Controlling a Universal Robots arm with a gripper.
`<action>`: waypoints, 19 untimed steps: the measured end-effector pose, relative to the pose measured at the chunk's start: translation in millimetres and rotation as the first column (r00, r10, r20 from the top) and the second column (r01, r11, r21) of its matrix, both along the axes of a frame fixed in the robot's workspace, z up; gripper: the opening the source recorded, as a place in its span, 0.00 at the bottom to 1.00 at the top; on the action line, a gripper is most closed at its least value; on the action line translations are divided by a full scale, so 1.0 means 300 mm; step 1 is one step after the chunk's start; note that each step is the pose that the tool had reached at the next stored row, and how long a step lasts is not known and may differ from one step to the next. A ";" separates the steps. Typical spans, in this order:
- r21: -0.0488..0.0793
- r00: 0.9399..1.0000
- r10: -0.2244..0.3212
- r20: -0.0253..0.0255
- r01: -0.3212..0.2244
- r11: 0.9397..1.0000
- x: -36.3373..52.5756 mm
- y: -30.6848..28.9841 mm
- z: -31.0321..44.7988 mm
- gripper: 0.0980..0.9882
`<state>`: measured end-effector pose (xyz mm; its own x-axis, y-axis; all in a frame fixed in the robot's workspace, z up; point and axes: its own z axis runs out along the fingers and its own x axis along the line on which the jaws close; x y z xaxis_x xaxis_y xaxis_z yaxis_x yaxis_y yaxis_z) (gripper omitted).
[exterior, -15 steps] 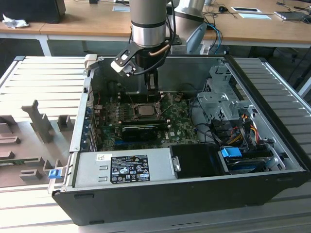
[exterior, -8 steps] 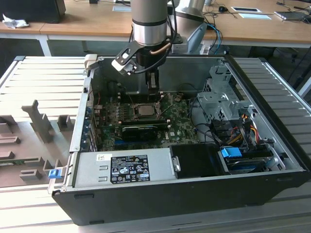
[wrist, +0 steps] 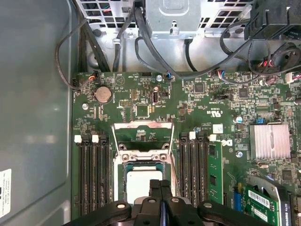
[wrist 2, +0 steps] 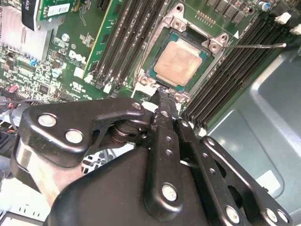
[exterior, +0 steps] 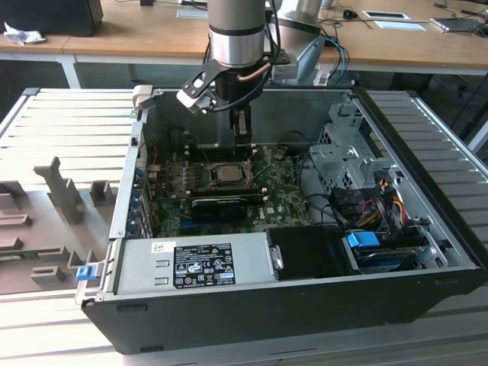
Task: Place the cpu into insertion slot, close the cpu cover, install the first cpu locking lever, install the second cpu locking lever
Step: 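Close the cpu cover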
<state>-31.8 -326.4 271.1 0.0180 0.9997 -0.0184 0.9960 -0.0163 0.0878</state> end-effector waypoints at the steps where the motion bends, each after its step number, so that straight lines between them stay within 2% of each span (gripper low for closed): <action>1: 0.000 1.000 0.000 0.000 0.000 1.000 0.002 0.000 0.000 0.01; 4: 0.000 1.000 0.000 -0.001 0.000 1.000 0.017 0.000 0.000 0.01; 6: 0.000 1.000 0.000 -0.002 0.000 1.000 0.042 0.000 0.000 0.01; 8: 0.000 1.000 0.000 -0.006 0.000 1.000 0.063 0.000 -0.001 0.01; 12: 0.000 1.000 0.000 -0.006 0.000 1.000 0.069 0.000 -0.001 0.01; 15: 0.000 1.000 0.000 -0.006 0.000 1.000 0.089 0.000 -0.001 0.01; 19: 0.000 1.000 0.000 -0.007 0.000 1.000 0.154 0.000 0.000 0.01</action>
<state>14.5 -326.5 271.0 0.0180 0.9997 -0.0188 0.9966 -0.0164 0.0805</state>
